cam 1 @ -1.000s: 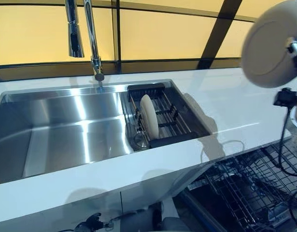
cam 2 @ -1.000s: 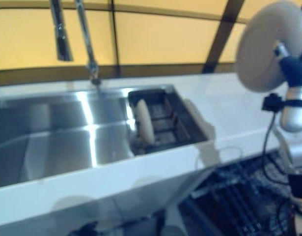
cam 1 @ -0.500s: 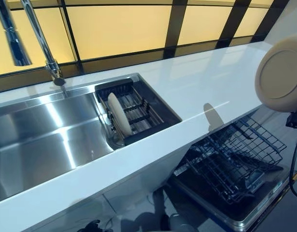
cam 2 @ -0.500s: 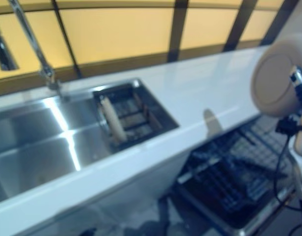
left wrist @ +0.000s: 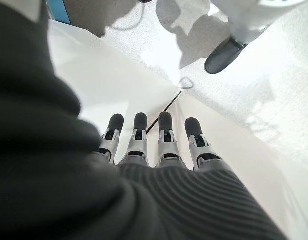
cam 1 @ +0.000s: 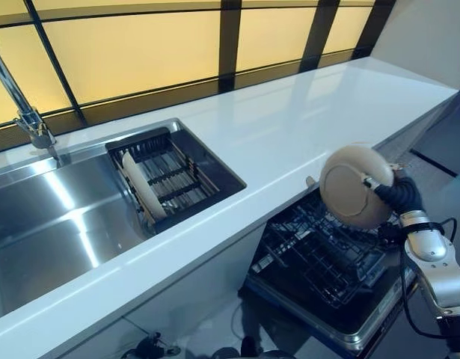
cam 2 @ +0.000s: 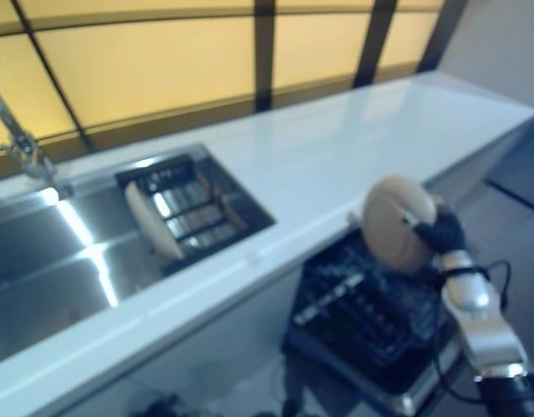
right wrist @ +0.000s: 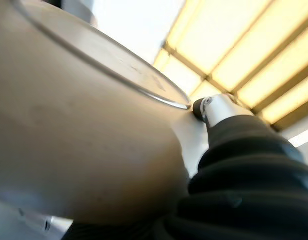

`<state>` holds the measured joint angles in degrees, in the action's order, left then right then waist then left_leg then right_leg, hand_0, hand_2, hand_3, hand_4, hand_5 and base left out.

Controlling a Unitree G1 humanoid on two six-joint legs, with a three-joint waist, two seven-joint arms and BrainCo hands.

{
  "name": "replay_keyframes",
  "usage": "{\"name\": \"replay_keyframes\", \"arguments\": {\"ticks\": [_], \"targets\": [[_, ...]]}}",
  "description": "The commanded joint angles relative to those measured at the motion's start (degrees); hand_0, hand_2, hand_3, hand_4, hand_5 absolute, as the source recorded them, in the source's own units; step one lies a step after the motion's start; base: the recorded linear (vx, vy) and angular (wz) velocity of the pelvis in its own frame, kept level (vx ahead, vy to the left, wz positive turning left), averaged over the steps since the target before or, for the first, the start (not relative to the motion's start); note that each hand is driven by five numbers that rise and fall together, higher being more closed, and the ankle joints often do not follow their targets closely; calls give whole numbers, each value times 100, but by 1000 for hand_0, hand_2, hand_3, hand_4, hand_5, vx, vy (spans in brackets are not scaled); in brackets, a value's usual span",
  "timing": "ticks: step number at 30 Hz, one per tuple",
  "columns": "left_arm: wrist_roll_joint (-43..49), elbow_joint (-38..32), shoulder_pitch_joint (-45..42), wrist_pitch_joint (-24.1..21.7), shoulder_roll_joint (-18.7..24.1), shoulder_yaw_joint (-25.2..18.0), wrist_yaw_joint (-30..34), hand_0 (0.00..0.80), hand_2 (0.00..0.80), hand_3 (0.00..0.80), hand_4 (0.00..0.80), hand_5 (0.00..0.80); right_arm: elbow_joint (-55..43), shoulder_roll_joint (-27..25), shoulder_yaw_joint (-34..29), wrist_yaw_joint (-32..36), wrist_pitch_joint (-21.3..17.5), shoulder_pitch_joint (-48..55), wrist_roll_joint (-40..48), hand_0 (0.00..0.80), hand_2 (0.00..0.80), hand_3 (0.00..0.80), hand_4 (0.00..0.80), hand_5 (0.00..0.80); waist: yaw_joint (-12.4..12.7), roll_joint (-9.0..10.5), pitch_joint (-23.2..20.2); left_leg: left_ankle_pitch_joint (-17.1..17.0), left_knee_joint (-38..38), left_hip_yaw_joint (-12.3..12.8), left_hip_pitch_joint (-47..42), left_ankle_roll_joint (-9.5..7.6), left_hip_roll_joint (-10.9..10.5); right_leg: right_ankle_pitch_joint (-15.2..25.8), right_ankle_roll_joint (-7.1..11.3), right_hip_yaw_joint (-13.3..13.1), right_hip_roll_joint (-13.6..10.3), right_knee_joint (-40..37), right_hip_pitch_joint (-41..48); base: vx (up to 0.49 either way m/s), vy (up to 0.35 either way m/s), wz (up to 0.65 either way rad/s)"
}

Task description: Take plates into dishwasher

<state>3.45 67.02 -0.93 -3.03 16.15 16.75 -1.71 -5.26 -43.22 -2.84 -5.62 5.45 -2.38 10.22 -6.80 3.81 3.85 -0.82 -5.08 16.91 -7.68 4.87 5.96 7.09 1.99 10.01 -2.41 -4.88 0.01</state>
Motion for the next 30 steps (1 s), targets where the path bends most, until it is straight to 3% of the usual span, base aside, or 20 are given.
{"name": "replay_keyframes", "arguments": {"ticks": [1, 10, 30], "targets": [[-65, -42, 230, 10, 66, -28, -120, 0, 0, 0, 0, 0, 136, 108, -64, 268, -93, -484, -371, 800, 800, 800, 800, 800, 139, 44, 15, 114, 8, 81, 154, -494, -420, -723, 213, -45, -2, 429, 345, -73, -121, 8], [-27, -188, 249, 96, 25, 15, -141, 0, 0, 0, 0, 0, 490, 321, 373, 604, 38, -395, -892, 800, 800, 800, 800, 800, 194, 11, 89, -21, 8, 10, 326, -394, -388, -661, 140, 75, 121, 251, 320, -61, -85, 7], [26, -644, 351, 336, 37, 167, -69, 0, 0, 0, 0, 0, 1820, 770, 1041, -3, 124, -389, -2404, 800, 800, 800, 800, 800, 351, -72, 268, -98, 8, -170, 480, -349, -358, -671, 125, 255, 154, 224, 281, -24, -20, 9]]}}
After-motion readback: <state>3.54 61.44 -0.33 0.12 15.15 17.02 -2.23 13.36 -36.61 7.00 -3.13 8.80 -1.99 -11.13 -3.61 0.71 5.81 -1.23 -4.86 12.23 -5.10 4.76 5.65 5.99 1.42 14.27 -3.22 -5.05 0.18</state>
